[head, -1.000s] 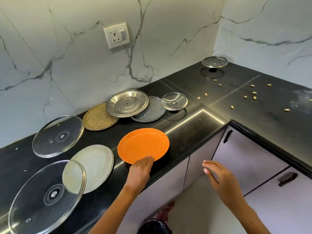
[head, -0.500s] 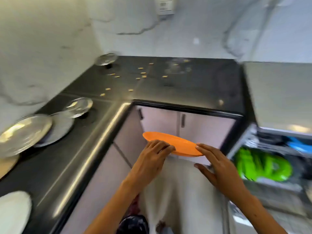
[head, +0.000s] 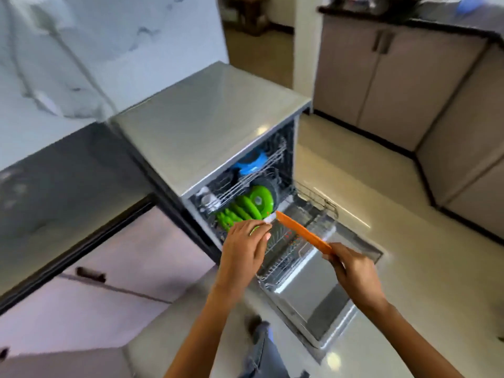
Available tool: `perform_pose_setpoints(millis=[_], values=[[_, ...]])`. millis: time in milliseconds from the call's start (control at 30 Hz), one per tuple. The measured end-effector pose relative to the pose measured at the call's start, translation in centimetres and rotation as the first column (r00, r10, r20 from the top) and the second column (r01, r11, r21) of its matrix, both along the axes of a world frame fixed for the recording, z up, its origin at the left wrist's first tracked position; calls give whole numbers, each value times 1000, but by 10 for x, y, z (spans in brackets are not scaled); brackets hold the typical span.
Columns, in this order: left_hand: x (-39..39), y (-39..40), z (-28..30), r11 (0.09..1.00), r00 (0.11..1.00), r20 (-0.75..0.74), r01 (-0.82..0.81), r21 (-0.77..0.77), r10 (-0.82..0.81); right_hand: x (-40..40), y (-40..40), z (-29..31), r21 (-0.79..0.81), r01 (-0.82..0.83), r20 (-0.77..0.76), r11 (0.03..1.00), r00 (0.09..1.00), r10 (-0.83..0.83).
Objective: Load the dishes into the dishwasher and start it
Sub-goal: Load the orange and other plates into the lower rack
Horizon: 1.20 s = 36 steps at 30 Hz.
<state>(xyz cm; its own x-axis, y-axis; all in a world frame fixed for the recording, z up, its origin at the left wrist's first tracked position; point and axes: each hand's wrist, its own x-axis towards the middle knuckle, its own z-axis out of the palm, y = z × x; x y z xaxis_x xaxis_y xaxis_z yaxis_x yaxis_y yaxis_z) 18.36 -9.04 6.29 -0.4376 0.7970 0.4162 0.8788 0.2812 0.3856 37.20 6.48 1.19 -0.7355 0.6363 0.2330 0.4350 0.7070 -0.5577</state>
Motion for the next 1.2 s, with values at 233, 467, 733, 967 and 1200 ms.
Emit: perform_pose_setpoints(millis=[233, 467, 733, 967, 1200], values=[[-55, 104, -108, 958, 992, 70, 123, -260, -108, -24, 62, -59, -90, 237, 21, 967, 971, -236], [-151, 209, -253, 884, 991, 22, 128, -450, -132, -112, 145, -174, -214, 335, 12, 918, 940, -340], [-248, 301, -384, 627, 961, -103, 84, -775, -256, -212, 219, -293, -311, 370, -35, 875, 916, -400], [-294, 340, -432, 428, 925, -124, 45, -902, -358, -278, 264, -345, -366, 355, 68, 860, 932, -356], [-299, 324, -433, 561, 946, -113, 82, -823, -303, -325, 297, -354, -410, 252, 1, 877, 961, -276]])
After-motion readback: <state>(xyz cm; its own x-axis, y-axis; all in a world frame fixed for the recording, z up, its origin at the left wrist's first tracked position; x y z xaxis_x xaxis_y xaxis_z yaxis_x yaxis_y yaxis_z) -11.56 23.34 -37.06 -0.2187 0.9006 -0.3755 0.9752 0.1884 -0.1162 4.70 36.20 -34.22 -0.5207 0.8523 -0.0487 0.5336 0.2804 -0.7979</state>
